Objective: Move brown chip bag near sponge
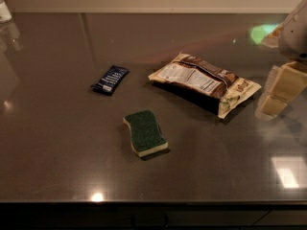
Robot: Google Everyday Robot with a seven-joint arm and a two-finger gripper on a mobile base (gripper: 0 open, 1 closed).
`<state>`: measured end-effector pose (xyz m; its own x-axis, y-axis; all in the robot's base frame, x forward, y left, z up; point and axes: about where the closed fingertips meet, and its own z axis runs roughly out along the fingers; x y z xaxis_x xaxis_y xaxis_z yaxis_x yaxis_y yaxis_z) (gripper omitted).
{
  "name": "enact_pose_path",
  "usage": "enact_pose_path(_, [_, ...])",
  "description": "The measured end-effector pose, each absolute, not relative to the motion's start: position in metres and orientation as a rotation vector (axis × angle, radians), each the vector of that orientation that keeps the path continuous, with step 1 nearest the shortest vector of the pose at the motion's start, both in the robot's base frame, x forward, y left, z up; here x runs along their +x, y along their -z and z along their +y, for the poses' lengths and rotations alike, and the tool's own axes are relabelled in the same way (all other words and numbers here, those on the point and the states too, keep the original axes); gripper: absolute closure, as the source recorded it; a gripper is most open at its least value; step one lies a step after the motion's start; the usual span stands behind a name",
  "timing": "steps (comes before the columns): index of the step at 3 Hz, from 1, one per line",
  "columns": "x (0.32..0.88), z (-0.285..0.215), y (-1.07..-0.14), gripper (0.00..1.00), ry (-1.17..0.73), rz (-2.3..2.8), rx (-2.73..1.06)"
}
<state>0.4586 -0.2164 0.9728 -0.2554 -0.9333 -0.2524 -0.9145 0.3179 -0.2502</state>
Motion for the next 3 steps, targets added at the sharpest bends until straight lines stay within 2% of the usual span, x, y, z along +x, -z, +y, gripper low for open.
enact_pose_path(3, [0.542, -0.197, -0.921, 0.00, 0.052, 2.254, -1.443])
